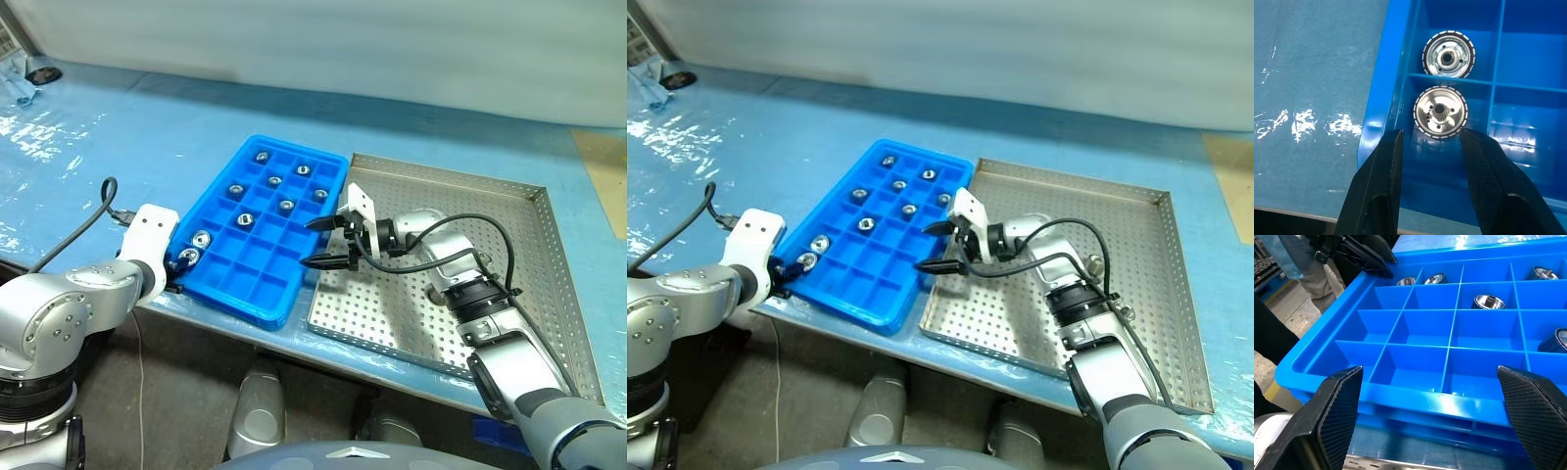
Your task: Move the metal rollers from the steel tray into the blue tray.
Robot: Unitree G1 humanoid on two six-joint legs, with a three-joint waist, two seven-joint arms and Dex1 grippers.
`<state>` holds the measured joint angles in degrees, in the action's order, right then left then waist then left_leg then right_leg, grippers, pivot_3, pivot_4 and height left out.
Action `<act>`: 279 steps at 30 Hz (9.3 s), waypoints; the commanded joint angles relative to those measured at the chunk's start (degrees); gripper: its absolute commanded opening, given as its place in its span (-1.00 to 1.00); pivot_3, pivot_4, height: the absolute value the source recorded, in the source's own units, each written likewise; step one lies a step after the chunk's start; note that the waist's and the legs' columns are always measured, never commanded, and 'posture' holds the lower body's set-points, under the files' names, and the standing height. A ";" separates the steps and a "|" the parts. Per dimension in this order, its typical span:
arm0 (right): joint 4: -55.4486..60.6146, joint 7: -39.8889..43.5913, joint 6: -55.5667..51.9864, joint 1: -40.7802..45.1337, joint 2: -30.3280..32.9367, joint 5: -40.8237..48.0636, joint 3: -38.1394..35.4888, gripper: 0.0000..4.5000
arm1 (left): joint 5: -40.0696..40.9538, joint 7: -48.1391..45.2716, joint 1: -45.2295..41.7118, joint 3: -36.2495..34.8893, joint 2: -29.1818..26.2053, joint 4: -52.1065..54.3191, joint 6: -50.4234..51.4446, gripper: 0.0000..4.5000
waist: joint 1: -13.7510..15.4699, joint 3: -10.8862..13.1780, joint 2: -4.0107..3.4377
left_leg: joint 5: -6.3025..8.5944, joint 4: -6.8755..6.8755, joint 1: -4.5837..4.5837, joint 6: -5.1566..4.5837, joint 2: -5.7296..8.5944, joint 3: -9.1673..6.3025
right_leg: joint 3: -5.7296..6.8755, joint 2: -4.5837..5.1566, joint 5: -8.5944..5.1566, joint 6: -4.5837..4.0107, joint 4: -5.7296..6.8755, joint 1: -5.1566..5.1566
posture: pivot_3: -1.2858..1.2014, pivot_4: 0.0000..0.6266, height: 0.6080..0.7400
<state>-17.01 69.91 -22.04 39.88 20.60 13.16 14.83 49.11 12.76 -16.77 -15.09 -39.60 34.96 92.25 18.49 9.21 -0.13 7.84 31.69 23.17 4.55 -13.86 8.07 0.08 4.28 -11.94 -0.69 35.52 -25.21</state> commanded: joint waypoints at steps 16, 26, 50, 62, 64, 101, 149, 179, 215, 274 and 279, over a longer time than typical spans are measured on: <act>1.86 0.28 -0.24 0.55 0.48 0.40 -0.29 1.00 | -9.02 -3.49 -1.72 2.10 1.07 -1.95 0.25 -0.67 | -0.09 0.00 0.00 | 0.00 0.02 -0.01 0.00 0.00 0.00 | 0.00 0.00 0.00 0.00 0.02 0.00 | 0.46 -0.52 1.00; 1.70 0.28 -0.12 0.84 0.46 0.21 -0.31 1.00 | -15.61 -7.56 -1.90 3.55 3.25 -4.54 0.24 -0.67 | -0.39 0.00 0.00 | 0.00 0.02 -0.03 0.00 0.00 0.00 | 0.00 0.00 0.00 -0.01 0.04 0.00 | 0.46 -0.52 1.00; 2.45 -0.60 -0.36 0.93 0.14 0.43 -0.67 1.00 | -25.63 -17.45 -1.87 9.34 4.36 -13.16 -5.86 -0.98 | -0.28 -0.29 -0.48 | 0.04 -0.05 -0.26 -0.07 0.08 0.01 | -0.06 0.06 -0.01 -0.01 0.12 0.09 | 0.45 -0.52 1.00; 2.54 -0.82 -0.33 0.59 0.34 0.43 -0.62 1.00 | -26.70 -20.23 -3.21 6.98 4.61 -6.93 -0.32 -0.98 | -0.43 -0.32 -0.54 | 0.03 -0.15 -0.24 -0.07 0.10 0.01 | -0.07 0.05 -0.01 -0.01 0.06 0.07 | 0.45 -0.52 1.00; 2.32 -0.84 -0.28 0.59 0.23 0.38 -0.53 1.00 | -25.88 -20.85 -3.59 6.04 3.39 -4.89 0.25 -0.98 | -0.42 -0.31 -0.52 | 0.01 -0.15 -0.13 -0.04 0.08 0.01 | -0.05 0.03 -0.01 -0.02 -0.01 0.01 | 0.45 -0.52 1.00; 1.11 -0.77 0.61 -0.46 -0.39 -0.30 0.09 1.00 | -2.20 -12.11 -5.90 -6.08 -6.81 2.82 0.25 -0.98 | -0.14 -0.04 -0.04 | -0.01 -0.12 0.03 0.00 0.04 -0.04 | 0.04 0.01 -0.03 -0.05 -0.06 -0.03 | 0.46 -0.52 1.00; 2.88 -27.84 -40.57 9.29 -18.94 23.84 -17.82 1.00 | -29.02 -29.35 8.74 14.57 4.17 6.13 -47.91 -0.98 | -0.43 -0.02 -0.02 | -0.14 -0.38 0.01 0.24 0.04 -0.10 | 0.07 -0.01 -0.04 0.00 -0.06 -0.11 | 0.41 -0.52 1.00; 0.88 -32.21 -35.47 8.89 -20.83 24.55 -20.94 -0.41 | -31.94 -29.48 11.59 10.47 9.37 6.10 -52.17 -1.00 | -0.52 -0.03 -0.02 | -0.16 -0.37 -0.01 0.26 0.04 -0.10 | 0.06 -0.01 -0.03 0.00 0.02 -0.13 | 0.40 -0.52 1.00; -8.08 -39.44 -19.02 13.64 -30.43 21.45 -17.24 -0.41 | -23.96 -35.30 19.96 8.11 8.61 13.17 -50.76 -1.00 | -0.63 -0.03 -0.03 | -0.20 -0.43 0.09 0.33 0.03 -0.09 | 0.01 -0.05 -0.14 0.15 0.16 -0.39 | 0.43 -0.52 1.00; -43.43 -36.66 18.61 27.70 -38.85 -4.34 -2.76 -0.41 | -29.45 -16.67 36.33 1.06 18.19 25.04 -46.70 -1.00 | 14.47 0.02 -0.10 | -0.02 -0.40 0.39 0.07 0.17 -1.09 | 0.02 -0.32 -0.24 0.28 0.30 -0.65 | 0.73 -0.52 1.00; -44.78 -37.51 20.08 27.70 -38.38 -6.33 -2.43 -0.41 | -29.26 -17.05 35.68 0.95 17.68 25.04 -46.20 -1.00 | 15.27 0.02 -0.11 | -0.02 -0.39 0.36 0.07 0.17 -1.11 | 0.00 -0.34 -0.23 0.26 0.34 -0.66 | 0.73 -0.52 1.00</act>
<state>-62.64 32.66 -3.93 64.53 -8.78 7.43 12.51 19.86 -4.06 19.18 -13.47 -21.38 57.35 47.23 33.76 9.23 -0.24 7.82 31.30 23.52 4.62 -13.69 6.95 0.08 3.92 -12.17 -0.43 35.86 -25.87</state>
